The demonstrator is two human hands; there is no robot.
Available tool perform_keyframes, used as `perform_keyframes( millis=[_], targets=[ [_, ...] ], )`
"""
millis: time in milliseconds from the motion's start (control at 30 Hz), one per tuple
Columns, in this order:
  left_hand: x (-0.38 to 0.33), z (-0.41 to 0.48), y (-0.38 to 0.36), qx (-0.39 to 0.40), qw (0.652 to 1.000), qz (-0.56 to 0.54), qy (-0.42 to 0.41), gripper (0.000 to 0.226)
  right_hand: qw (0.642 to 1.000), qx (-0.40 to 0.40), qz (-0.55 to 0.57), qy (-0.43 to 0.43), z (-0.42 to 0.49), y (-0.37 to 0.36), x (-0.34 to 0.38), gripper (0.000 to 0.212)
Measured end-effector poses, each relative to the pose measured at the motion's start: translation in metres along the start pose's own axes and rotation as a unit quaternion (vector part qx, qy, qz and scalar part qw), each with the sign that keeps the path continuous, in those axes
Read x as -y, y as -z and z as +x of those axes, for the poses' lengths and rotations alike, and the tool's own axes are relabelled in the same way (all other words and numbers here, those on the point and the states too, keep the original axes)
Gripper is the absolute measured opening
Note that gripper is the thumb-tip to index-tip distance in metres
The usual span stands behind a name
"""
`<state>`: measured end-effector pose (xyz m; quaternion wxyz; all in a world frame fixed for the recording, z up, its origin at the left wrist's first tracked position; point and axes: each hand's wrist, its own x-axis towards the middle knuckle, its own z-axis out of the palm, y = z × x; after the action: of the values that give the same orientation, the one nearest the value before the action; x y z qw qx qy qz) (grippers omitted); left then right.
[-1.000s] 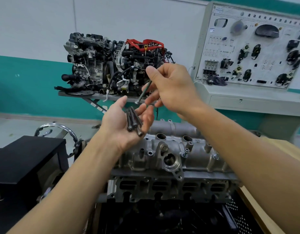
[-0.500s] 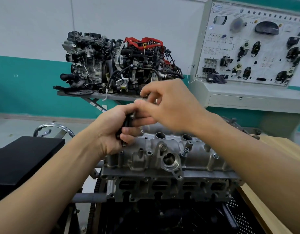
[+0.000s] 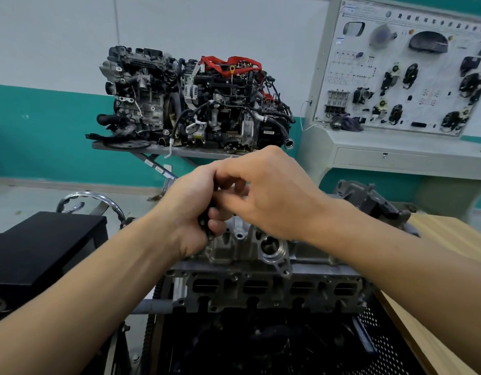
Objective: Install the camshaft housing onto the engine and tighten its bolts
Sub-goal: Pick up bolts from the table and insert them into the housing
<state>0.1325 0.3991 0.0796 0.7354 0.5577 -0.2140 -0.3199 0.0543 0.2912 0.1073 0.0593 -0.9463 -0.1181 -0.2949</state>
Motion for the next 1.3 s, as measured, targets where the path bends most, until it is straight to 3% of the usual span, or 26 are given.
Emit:
perform_keyframes(
  millis=[167, 267, 367, 467, 567, 700, 800, 1000, 1300],
  targets=[
    [0.004, -0.005, -0.006, -0.046, 0.998, -0.031, -0.030, 0.051, 0.995, -0.069, 0.060, -0.032, -0.007, -0.007, 0.011, 0.007],
    [0.001, -0.005, -0.006, -0.030, 0.998, -0.043, -0.028, 0.037, 0.980, -0.120, 0.144, -0.065, -0.006, -0.004, 0.014, 0.005],
    [0.000, -0.001, -0.001, -0.001, 0.997, -0.076, -0.019, 0.028, 0.944, -0.107, 0.264, -0.166, 0.001, 0.012, 0.003, 0.009],
    [0.005, 0.004, 0.010, -0.012, 0.997, -0.079, 0.014, 0.040, 0.909, -0.061, 0.332, -0.244, 0.007, 0.029, -0.017, 0.008],
    [0.010, 0.008, 0.018, -0.052, 0.996, -0.069, 0.013, 0.035, 0.929, 0.009, 0.269, -0.253, 0.006, 0.036, -0.027, 0.009],
    [0.007, 0.009, 0.023, -0.088, 0.992, -0.081, -0.050, 0.026, 0.958, 0.150, 0.152, -0.192, 0.003, 0.029, -0.020, 0.011],
    [-0.002, 0.008, 0.027, -0.090, 0.988, -0.099, -0.070, 0.025, 0.958, 0.188, 0.123, -0.178, 0.003, 0.020, -0.016, 0.011],
    [-0.003, 0.003, 0.042, -0.079, 0.989, -0.053, -0.117, 0.025, 0.956, 0.144, 0.171, -0.189, 0.004, 0.021, -0.022, 0.013],
    [0.003, 0.008, 0.048, -0.113, 0.972, 0.035, -0.201, 0.025, 0.954, 0.149, 0.169, -0.197, 0.003, 0.022, -0.028, 0.014]
  ],
)
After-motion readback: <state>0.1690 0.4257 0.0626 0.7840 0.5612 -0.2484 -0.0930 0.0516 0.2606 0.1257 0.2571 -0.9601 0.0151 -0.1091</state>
